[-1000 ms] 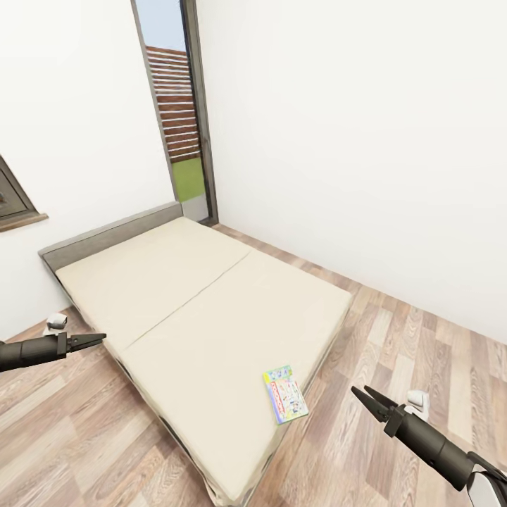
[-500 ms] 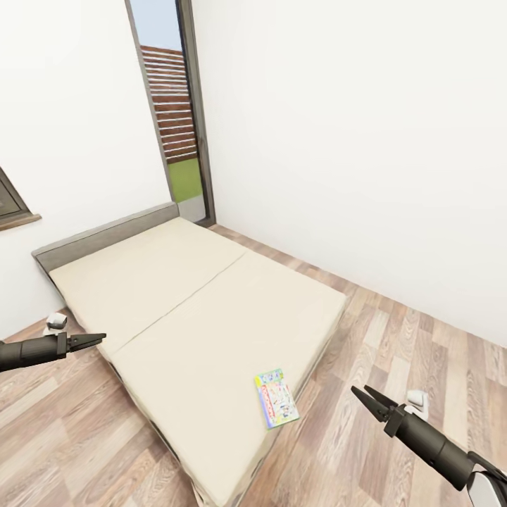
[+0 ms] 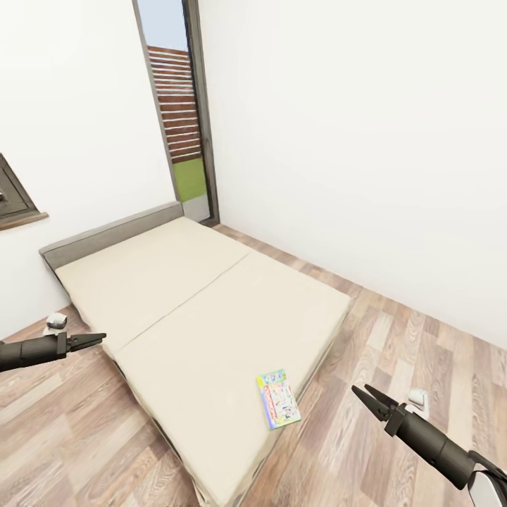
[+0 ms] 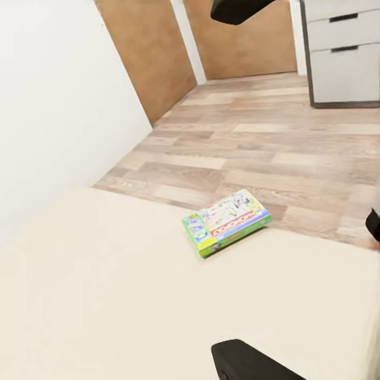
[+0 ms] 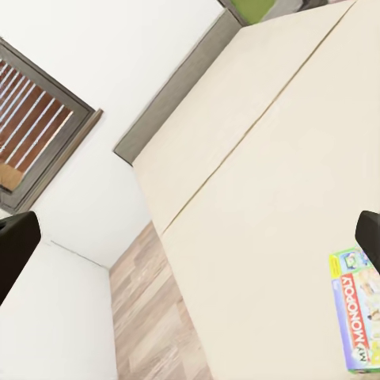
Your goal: Put all the toys in the child's room - the three board games (two on the bed and one on the table), the two jigsaw puzzles on the table, and the tennis ball on the table - inside the toy box on the table in the child's room.
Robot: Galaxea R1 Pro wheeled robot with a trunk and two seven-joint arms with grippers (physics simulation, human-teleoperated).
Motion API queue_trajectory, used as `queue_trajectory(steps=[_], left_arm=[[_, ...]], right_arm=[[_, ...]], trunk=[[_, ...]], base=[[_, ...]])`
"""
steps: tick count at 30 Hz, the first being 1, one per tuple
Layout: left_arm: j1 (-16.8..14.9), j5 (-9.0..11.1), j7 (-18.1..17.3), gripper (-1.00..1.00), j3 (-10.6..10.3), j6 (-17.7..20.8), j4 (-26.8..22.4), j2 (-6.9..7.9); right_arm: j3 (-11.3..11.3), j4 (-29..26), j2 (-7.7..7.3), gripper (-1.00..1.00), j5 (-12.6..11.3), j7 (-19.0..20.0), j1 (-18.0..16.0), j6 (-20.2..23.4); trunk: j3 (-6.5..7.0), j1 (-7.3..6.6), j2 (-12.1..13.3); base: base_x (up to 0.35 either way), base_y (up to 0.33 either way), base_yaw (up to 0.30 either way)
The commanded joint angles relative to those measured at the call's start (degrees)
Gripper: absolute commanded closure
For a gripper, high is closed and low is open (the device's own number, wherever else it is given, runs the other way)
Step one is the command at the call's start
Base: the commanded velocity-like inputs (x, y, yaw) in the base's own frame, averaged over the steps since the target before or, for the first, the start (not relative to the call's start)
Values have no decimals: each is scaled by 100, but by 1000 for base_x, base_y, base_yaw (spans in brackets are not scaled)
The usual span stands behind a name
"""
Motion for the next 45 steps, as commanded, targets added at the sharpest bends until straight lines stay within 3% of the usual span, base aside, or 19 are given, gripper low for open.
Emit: queue_trajectory(steps=[1, 19, 45], left_arm=[[-7, 0, -20, -100, -4, 61, 2, 0], [-7, 3, -20, -100, -13, 56, 2, 0], [-7, 6, -20, -100, -13, 56, 2, 0]], right_arm=[[-4, -2, -1, -100, -39, 5, -3, 45], [4, -4, -1, -100, -38, 5, -3, 51], [4, -4, -1, -100, -38, 13, -3, 53]], trunk=[[-11, 3, -11], [-11, 3, -11], [-11, 3, -11]], base=[[0, -20, 213], [0, -160, 268], [0, -243, 285]])
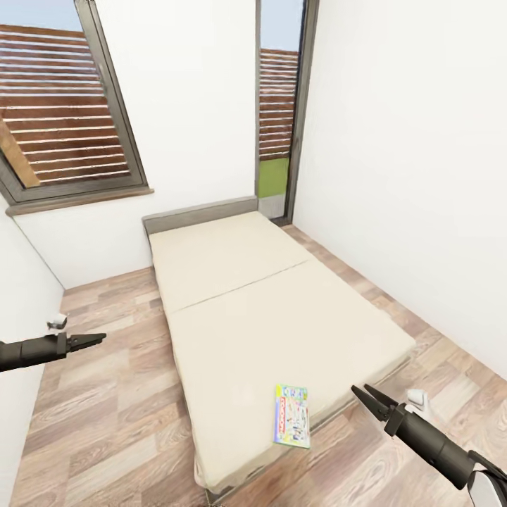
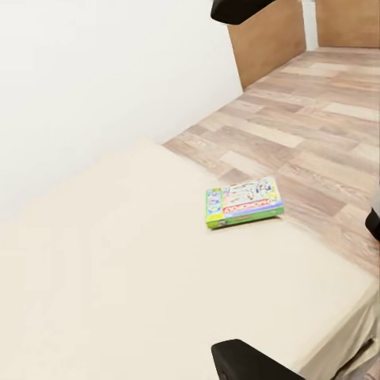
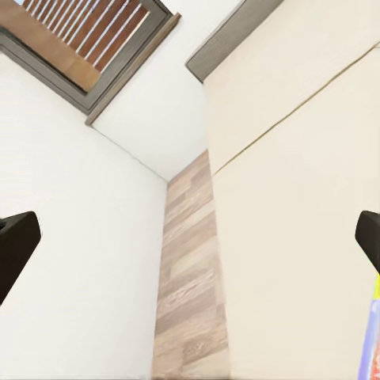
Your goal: Put all the toys in the child's room - the three board games (two on the bed and one on the table), the two jigsaw puzzles on the table, and the tennis ball on the table - inside the toy box on the table in the child's room.
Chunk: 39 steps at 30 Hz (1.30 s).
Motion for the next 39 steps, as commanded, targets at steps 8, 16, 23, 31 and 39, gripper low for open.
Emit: queue_trajectory(steps=[8, 16, 23, 31, 39], left_arm=[[-9, -1, -22, -100, -3, 59, 3, -1], [-9, 0, -22, -100, -3, 58, 3, -1], [-9, 0, -22, -100, -3, 59, 3, -1], [-9, 0, -22, -100, -3, 59, 3, -1], [-9, 0, -22, -100, -3, 58, 3, -1]], right_arm=[[-4, 1, -1, -100, -40, 7, -3, 45], [-4, 1, -1, -100, -40, 7, -3, 45], [-4, 1, -1, -100, -40, 7, -3, 45], [-4, 1, -1, -100, -40, 7, -3, 46], [-4, -3, -1, -100, -40, 7, -3, 40]], trunk=[[-11, 3, -11], [-11, 3, -11], [-11, 3, -11], [-11, 3, -11], [-10, 3, -11]], base=[[0, -293, 287], [0, -246, 290], [0, -126, 290], [0, -29, 290], [0, -5, 290]])
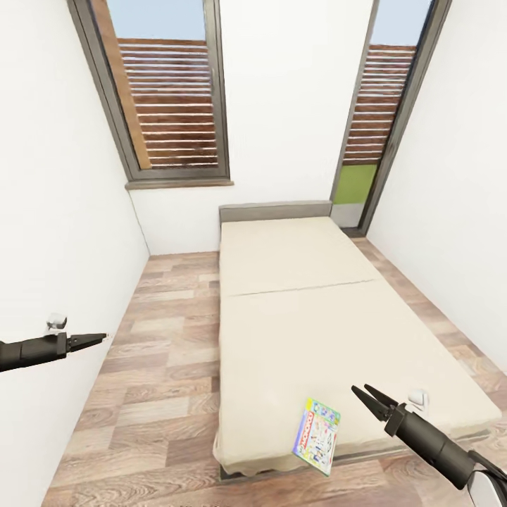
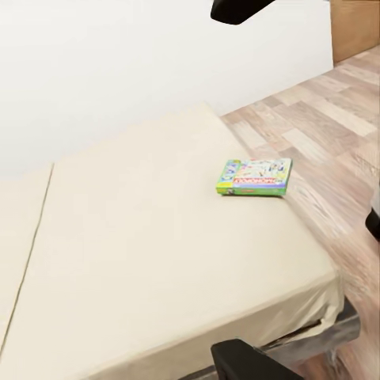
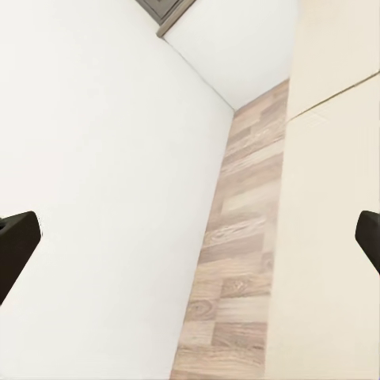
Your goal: Put all the toys in the child's room - the three board games (two on the bed and one on the table), the two jigsaw puzzles on the table, and the tennis ball on the table - inside the toy box on the table in the child's room.
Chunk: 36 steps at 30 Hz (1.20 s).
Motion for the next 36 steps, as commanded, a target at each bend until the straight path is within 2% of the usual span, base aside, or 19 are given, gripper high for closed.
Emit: queue_trajectory(steps=[1, 19, 36], left_arm=[[-7, 2, -20, -100, -3, 60, 2, 0], [-7, 2, -20, -100, -2, 59, 2, 0], [-7, 2, -20, -100, 13, 59, 2, 0]], right_arm=[[-4, -2, -1, -100, -39, 5, -3, 44], [-11, 2, -1, -100, -39, 7, -3, 33], [-21, 11, -1, -100, -39, 21, -3, 33]], trunk=[[-10, 3, -11], [84, 3, -11], [234, 3, -11]], base=[[0, -2, 289], [0, 0, 240], [0, 0, 103]])
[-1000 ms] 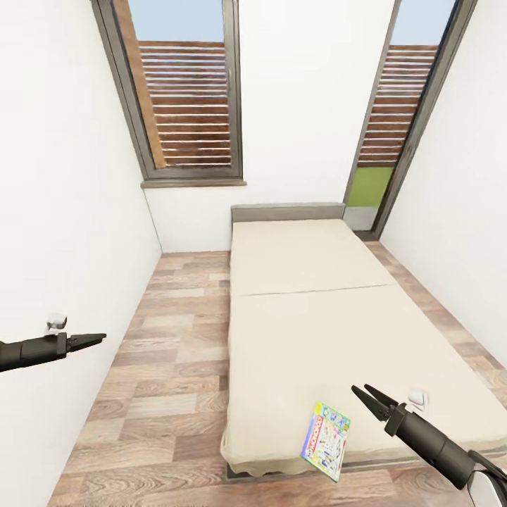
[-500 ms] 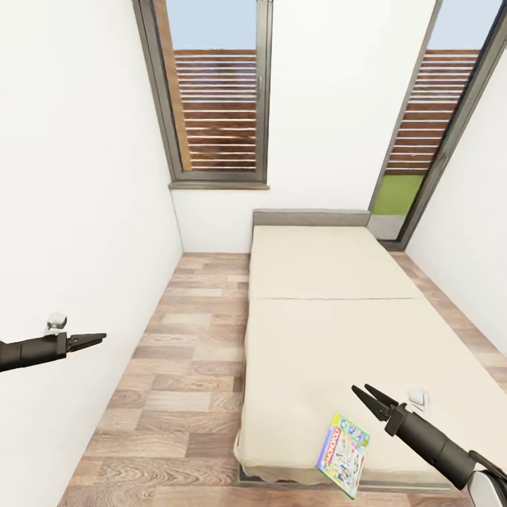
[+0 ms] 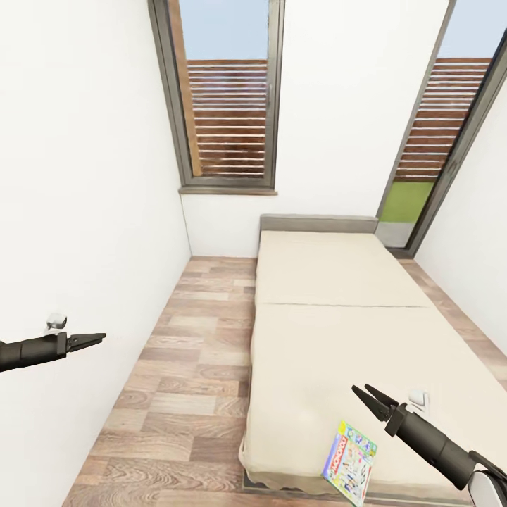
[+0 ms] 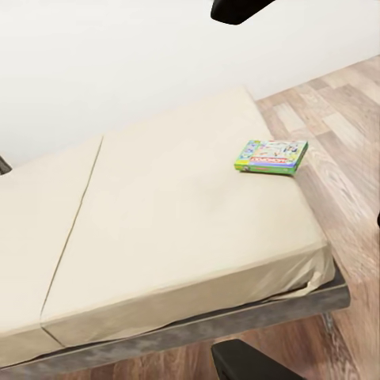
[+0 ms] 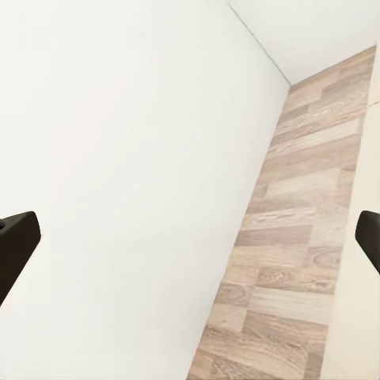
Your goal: Put all the toys in the child's room - the three board games (two on the bed and one on the table), the two jigsaw puzzles on the table, and the tennis ball on the table - inside the toy box on the table in the child's room.
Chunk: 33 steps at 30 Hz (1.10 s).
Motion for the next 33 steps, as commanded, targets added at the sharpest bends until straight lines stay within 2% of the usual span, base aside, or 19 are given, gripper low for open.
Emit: queue_trajectory(steps=[1, 15, 33], left_arm=[[-5, 2, -22, -100, -2, 60, 1, 1], [-5, 2, -29, -100, -1, 61, 1, 1], [-5, 1, -29, -100, -9, 62, 1, 1]], right_arm=[[-3, 1, -1, -100, -40, 5, -4, 45], [-8, 31, -11, -100, -45, 6, -4, 66], [-9, 66, -10, -100, -42, -2, -4, 69]], trunk=[[-2, 4, -11], [114, 4, -11], [131, 4, -11]], base=[[0, 0, 37], [0, 0, 43], [0, -97, 8]])
